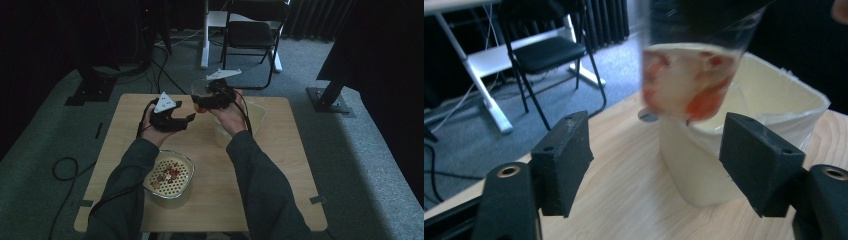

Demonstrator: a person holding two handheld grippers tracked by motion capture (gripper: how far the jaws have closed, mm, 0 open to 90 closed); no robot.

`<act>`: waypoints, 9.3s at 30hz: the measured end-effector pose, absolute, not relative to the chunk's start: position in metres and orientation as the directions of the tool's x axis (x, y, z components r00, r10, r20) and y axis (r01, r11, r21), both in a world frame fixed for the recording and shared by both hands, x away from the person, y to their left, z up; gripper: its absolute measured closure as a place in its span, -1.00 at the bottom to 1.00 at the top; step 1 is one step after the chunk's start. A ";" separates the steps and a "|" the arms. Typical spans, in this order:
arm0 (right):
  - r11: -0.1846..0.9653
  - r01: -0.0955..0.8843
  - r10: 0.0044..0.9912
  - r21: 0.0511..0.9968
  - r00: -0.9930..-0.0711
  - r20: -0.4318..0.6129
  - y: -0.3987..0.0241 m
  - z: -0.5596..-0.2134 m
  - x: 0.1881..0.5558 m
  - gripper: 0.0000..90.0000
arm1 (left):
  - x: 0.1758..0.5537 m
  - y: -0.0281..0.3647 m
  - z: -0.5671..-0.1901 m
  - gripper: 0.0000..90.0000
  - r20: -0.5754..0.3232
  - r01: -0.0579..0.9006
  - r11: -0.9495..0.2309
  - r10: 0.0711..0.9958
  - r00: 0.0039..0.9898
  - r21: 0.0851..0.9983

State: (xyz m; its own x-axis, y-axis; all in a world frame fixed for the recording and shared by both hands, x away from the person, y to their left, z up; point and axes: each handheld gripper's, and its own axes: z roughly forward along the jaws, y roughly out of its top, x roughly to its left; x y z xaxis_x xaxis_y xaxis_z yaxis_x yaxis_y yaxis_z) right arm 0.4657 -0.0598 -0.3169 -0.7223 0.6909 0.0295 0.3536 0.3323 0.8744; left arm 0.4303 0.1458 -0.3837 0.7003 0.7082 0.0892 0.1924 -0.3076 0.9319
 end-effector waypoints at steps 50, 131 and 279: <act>0.347 0.317 0.523 0.883 -0.846 0.098 -0.063 -0.367 0.386 -0.49 | 0.413 0.200 -0.384 -0.07 0.120 0.176 -0.273 0.798 0.591 0.946; 0.391 0.473 0.747 0.789 -0.664 0.027 -0.091 -0.496 0.348 -0.68 | 0.388 0.297 -0.420 -0.07 0.217 0.253 -0.303 0.923 0.317 0.919; 0.252 0.632 0.912 0.733 -0.408 0.039 -0.237 -0.550 0.322 -0.65 | 0.365 0.245 -0.407 -0.05 0.950 0.078 -0.990 -0.088 0.299 -0.116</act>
State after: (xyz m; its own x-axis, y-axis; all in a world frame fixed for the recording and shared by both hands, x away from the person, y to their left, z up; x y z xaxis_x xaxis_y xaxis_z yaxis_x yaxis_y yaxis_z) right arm 0.3225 -0.2368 -0.5498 -0.4083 0.9120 0.0391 0.6322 0.2516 0.7328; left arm 0.3646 0.2450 -0.4067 0.2993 -0.0876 0.9501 0.0779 -0.9902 -0.1159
